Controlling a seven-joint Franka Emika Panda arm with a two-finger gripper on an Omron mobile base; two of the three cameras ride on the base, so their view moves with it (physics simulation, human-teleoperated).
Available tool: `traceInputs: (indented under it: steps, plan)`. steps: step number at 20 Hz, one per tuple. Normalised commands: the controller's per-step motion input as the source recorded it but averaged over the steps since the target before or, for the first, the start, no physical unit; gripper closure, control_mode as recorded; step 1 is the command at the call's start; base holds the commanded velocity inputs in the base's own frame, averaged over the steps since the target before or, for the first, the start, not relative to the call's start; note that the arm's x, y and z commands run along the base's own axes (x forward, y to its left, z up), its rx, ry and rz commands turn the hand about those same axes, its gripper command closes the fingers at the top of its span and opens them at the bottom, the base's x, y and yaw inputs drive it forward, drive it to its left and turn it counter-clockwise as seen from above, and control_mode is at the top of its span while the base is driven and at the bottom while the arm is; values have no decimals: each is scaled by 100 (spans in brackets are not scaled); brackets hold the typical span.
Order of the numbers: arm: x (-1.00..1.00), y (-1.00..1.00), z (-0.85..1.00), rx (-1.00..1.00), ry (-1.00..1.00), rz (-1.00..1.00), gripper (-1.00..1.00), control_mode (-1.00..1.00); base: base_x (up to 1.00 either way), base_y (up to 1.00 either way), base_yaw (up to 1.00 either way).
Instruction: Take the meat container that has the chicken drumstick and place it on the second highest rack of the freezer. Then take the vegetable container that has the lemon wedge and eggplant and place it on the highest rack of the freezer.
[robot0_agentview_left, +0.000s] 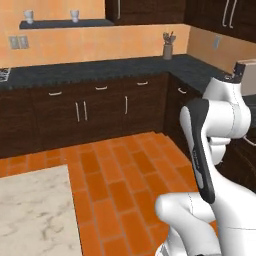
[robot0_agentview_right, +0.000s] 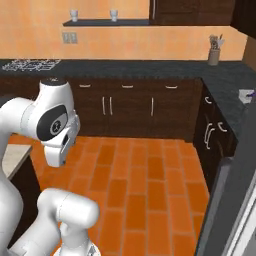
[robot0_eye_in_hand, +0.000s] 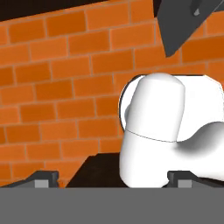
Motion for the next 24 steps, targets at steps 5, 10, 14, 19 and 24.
traceInputs:
  steps: [5, 10, 14, 19, 24]
  plan:
    - [0, 0, 0, 0, 0, 0, -100, 100, 100, 0, -35]
    - [0, 0, 0, 0, 0, 0, -100, 100, 100, 1, -44]
    - [0, 0, 0, 0, 0, 0, -100, 100, 99, 18, -50]
    - [0, 0, 0, 0, 0, 0, -100, 100, 94, 35, -54]
    - [0, 0, 0, 0, 0, 0, -100, 100, 84, 69, -63]
